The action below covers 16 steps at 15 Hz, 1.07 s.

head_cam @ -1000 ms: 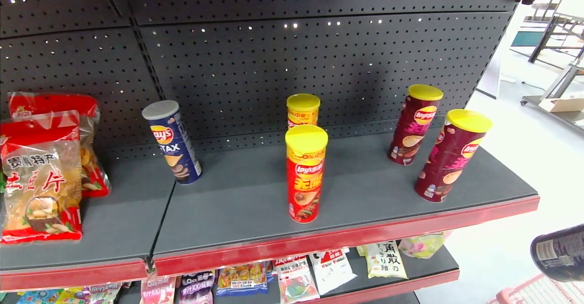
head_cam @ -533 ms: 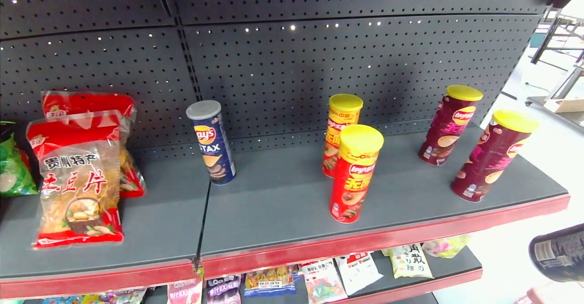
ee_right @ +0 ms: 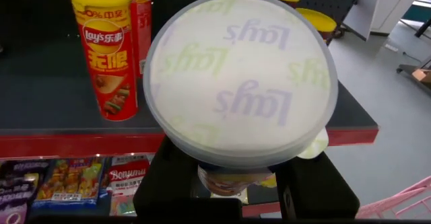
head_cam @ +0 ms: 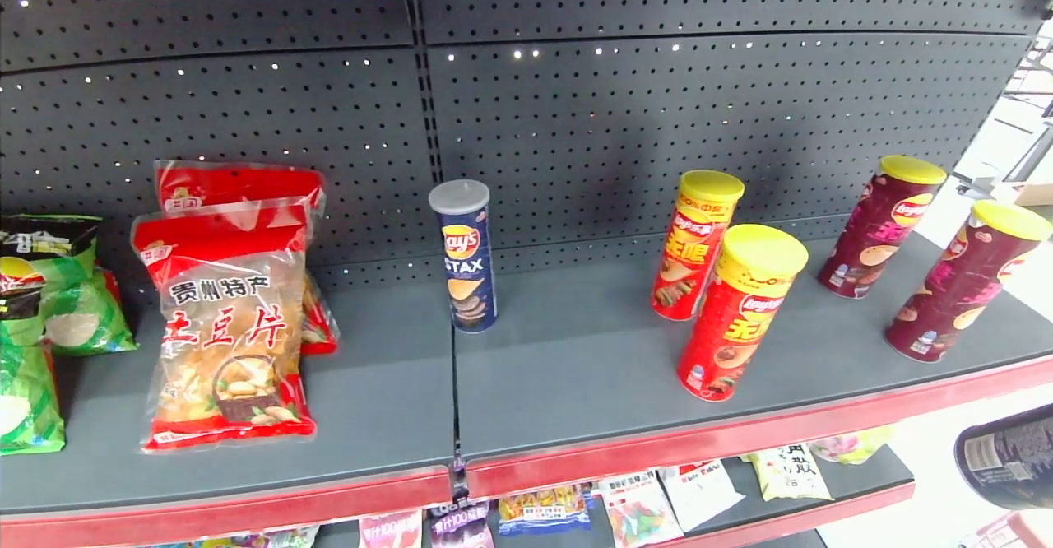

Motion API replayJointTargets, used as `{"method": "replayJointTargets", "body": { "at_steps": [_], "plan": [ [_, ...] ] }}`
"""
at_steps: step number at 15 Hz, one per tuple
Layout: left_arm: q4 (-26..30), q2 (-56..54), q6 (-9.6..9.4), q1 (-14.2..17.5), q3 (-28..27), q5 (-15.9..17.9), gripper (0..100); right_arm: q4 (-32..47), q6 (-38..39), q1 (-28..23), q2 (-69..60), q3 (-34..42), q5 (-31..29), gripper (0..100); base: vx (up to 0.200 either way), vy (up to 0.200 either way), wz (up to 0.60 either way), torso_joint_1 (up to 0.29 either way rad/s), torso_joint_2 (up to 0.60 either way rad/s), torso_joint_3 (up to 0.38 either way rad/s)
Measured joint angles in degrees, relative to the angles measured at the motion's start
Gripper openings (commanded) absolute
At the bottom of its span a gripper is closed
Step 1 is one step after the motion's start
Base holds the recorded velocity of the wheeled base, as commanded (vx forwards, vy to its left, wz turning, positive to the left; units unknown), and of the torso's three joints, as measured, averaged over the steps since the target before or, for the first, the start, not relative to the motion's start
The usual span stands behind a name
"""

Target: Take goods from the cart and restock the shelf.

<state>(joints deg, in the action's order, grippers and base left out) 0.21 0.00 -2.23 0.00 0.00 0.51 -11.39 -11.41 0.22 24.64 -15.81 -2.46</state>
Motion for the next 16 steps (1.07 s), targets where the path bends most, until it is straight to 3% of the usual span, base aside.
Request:
{"method": "replayJointTargets", "body": {
  "at_steps": [8,12,16],
  "plan": [
    [-0.05,0.13,0.0,0.07,0.0,0.52,100,0.04,-0.09,0.3,-0.8,0.24,0.33,0,0.0,0.0,0.0,0.0,0.0,0.0],
    [0.04,0.27,-0.94,0.0,-0.05,5.36,100,0.41,-0.29,0.46,-4.8,2.62,0.57,0,0.0,0.0,0.0,0.0,0.0,0.0],
    [0.0,0.52,-1.0,-0.13,-0.1,5.83,100,0.37,-0.22,0.6,-8.19,3.0,3.06,0,0.0,0.0,0.0,0.0,0.0,0.0]
  ]
}}
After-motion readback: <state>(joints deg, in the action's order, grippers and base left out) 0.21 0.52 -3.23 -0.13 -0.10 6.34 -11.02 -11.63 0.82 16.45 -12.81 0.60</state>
